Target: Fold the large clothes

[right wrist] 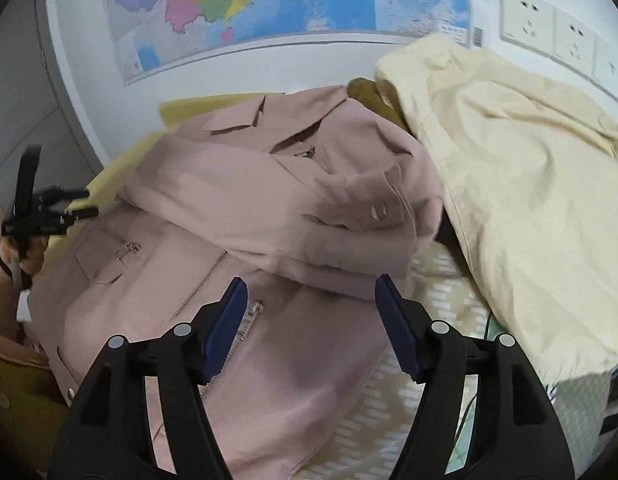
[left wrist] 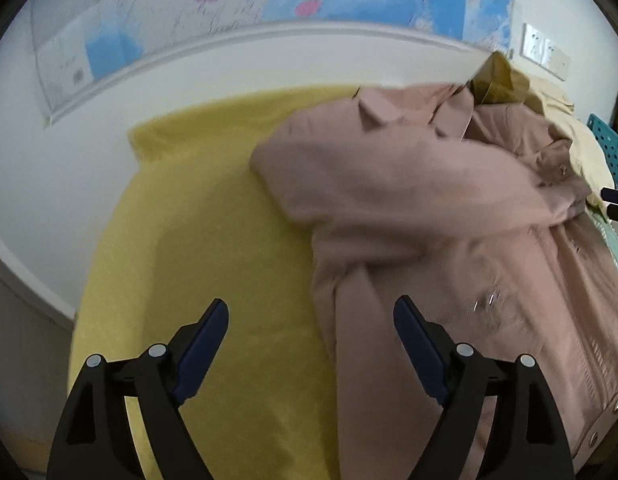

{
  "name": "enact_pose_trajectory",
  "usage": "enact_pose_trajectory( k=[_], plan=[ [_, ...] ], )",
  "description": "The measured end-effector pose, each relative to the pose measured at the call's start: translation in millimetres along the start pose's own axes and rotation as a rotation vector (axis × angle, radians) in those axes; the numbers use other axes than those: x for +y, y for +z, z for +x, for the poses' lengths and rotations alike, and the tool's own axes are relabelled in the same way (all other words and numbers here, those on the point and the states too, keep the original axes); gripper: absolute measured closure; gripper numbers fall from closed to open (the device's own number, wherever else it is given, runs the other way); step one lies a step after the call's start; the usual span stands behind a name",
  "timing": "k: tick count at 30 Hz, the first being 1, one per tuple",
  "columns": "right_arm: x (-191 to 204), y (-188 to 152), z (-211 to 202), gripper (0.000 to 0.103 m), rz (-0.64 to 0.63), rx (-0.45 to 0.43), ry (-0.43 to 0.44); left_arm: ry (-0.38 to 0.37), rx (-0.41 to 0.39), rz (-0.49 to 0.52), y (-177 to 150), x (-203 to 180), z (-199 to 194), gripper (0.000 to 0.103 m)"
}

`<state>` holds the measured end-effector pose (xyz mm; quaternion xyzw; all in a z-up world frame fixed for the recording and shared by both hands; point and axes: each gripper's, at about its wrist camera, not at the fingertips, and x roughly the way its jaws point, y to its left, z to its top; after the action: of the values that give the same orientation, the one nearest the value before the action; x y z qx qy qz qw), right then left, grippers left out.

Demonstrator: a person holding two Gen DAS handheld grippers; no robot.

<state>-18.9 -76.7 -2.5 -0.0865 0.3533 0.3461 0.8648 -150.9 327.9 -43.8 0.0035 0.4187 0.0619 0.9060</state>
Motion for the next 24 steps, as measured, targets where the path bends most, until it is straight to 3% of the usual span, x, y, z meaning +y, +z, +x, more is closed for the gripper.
enact_pose_trajectory(
  k=[3, 8, 13, 18, 19, 21, 22, 23, 24],
  plan=[
    [9.4, 25.6, 13.7, 0.037, -0.013, -0.030, 0.021, -0.007, -0.074, 0.048, 44.7, -16.3, -0.6, 0.021],
    [18.9, 84.6, 86.5, 0.039, 0.019, 0.012, 0.085, 0.000, -0.090, 0.105, 125.2, -45.4, 39.6, 0.021],
    [15.8, 130.3, 169.0, 0.040, 0.101, 0.099, 0.069, 0.070, 0.021, 0.101, 190.7, -64.8, 124.3, 0.020],
    [-4.1, 150.6, 215.9, 0.046, 0.249, 0.129, 0.090, 0.121, 0.105, 0.073, 219.1, -68.0, 189.6, 0.023],
    [-7.0, 153.4, 221.9, 0.053, 0.264, 0.131, 0.089, 0.108, 0.110, 0.067, 220.3, -67.8, 194.5, 0.027],
    [-11.9, 156.4, 228.6, 0.075, 0.277, 0.126, 0.088, 0.051, 0.137, 0.045, 220.4, -67.6, 205.3, 0.062],
    [-14.4, 157.2, 231.9, 0.099, 0.283, 0.133, 0.109, 0.034, 0.144, 0.037, 220.7, -68.8, 209.1, 0.071],
    [-17.8, 157.8, 235.3, 0.101, 0.291, 0.143, 0.125, 0.025, 0.139, 0.038, 220.3, -69.8, 209.2, 0.086],
    [-19.2, 158.3, 234.2, 0.101, 0.290, 0.132, 0.116, 0.027, 0.124, 0.050, 220.1, -72.9, 207.1, 0.092]
  ],
)
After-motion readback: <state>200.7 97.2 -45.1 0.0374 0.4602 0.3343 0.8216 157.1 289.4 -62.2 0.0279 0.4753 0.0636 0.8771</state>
